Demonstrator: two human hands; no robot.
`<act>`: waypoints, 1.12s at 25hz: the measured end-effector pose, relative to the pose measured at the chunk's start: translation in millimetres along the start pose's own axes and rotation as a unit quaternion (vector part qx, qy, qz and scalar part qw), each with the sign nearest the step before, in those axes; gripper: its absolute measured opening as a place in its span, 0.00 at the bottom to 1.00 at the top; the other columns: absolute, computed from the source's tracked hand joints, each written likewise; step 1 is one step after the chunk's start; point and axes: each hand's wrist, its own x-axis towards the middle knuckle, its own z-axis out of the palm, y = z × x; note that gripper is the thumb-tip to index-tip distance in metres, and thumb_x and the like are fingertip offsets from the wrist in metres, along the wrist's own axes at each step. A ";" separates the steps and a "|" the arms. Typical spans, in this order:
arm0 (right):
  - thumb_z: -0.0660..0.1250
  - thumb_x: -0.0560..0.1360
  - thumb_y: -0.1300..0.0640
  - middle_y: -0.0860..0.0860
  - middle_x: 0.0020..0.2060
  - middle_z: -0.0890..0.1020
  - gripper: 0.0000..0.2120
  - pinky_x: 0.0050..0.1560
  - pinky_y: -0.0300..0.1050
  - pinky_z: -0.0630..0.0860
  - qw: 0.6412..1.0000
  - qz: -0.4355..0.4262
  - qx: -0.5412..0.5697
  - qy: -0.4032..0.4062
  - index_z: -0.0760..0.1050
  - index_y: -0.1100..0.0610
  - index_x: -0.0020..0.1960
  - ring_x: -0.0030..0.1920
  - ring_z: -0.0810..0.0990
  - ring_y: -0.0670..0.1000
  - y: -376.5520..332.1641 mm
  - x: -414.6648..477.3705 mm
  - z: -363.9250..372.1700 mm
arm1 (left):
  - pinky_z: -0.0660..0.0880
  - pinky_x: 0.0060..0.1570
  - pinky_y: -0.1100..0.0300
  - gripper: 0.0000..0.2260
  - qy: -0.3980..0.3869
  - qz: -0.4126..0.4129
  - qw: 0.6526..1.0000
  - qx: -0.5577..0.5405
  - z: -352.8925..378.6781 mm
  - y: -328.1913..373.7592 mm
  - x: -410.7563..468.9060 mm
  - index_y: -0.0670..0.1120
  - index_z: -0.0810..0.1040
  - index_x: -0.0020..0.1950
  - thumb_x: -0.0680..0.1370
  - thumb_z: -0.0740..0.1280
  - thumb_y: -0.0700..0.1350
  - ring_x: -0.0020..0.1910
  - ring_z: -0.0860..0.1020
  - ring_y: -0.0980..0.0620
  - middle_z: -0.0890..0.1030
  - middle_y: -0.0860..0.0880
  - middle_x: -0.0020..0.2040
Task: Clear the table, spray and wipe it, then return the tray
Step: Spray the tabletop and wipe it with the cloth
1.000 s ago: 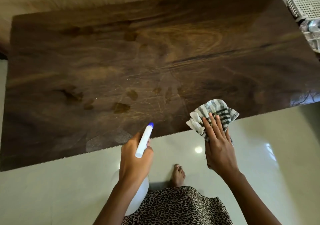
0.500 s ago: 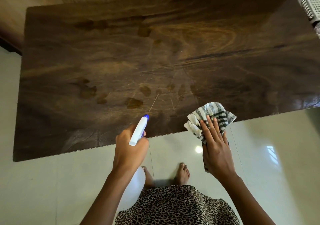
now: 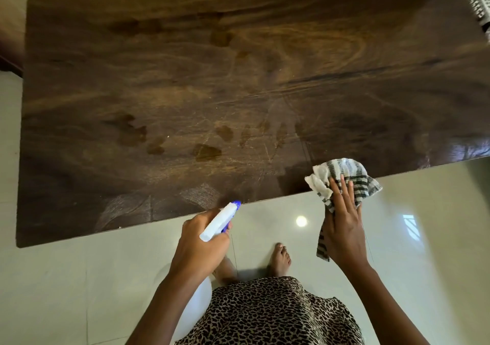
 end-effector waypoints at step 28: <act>0.51 0.77 0.47 0.49 0.76 0.49 0.28 0.69 0.69 0.43 0.918 -0.303 -0.183 -0.177 0.49 0.44 0.75 0.76 0.43 0.56 -89.3 41.7 99.4 | 0.72 0.62 0.49 0.25 0.397 0.217 0.889 -0.072 -51.5 18.2 116.9 0.33 0.64 0.67 0.73 0.65 0.41 0.58 0.75 0.37 0.73 0.32 0.61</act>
